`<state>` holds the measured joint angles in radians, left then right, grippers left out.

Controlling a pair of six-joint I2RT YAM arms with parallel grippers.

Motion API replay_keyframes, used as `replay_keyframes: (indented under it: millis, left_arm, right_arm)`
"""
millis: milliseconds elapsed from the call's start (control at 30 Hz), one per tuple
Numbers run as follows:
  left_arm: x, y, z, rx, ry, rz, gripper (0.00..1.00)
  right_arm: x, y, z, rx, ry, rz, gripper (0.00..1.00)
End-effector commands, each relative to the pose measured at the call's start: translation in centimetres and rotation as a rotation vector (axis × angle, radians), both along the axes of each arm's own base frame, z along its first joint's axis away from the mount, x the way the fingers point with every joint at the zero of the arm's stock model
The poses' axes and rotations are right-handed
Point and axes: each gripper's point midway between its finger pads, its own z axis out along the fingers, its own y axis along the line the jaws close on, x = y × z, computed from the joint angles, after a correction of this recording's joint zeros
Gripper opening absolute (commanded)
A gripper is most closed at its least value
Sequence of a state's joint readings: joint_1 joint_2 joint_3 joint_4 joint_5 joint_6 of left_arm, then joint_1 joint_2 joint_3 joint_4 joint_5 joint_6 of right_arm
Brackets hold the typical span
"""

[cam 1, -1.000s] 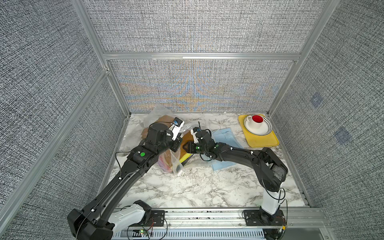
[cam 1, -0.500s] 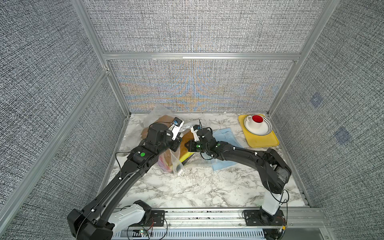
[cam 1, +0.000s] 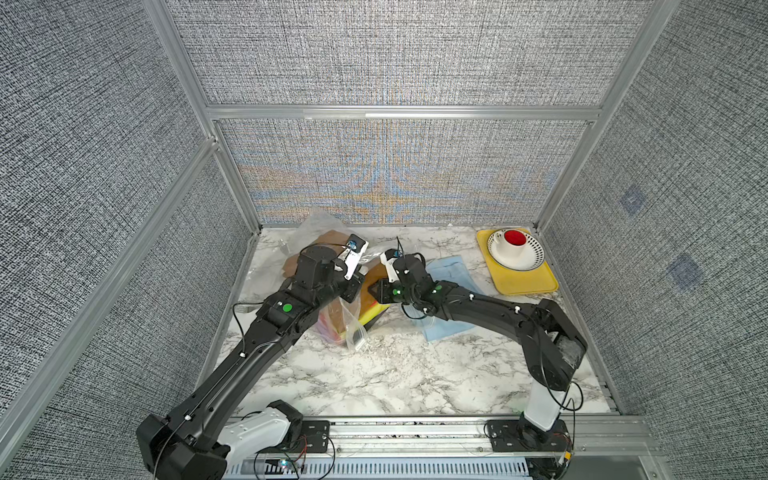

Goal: Take the trousers out of the vacuum bag
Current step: Take out the trousers from the vacuum bag.

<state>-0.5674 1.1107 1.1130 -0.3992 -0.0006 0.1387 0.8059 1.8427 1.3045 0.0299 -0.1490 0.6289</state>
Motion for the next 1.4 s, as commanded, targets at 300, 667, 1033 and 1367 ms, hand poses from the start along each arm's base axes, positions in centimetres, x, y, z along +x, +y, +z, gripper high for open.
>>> replay_keyframes:
  millis: [300, 667, 1033, 1367]
  left_arm:
    - [0.2, 0.1, 0.5, 0.002, -0.027, 0.004, 0.00]
    - [0.4, 0.2, 0.5, 0.003, -0.028, 0.015, 0.00]
    - [0.4, 0.6, 0.9, 0.009, -0.042, 0.033, 0.00]
    - [0.5, 0.6, 0.6, 0.015, -0.036, 0.038, 0.00]
  right_arm:
    - [0.1, 1.1, -0.2, 0.030, 0.011, 0.017, 0.38]
    - [-0.3, 0.8, 1.5, 0.005, -0.035, 0.035, 0.00]
    - [-2.0, -2.5, 6.2, -0.014, -0.113, 0.020, 0.00]
    - [-4.6, -5.8, 2.3, -0.048, -0.042, -0.044, 0.00]
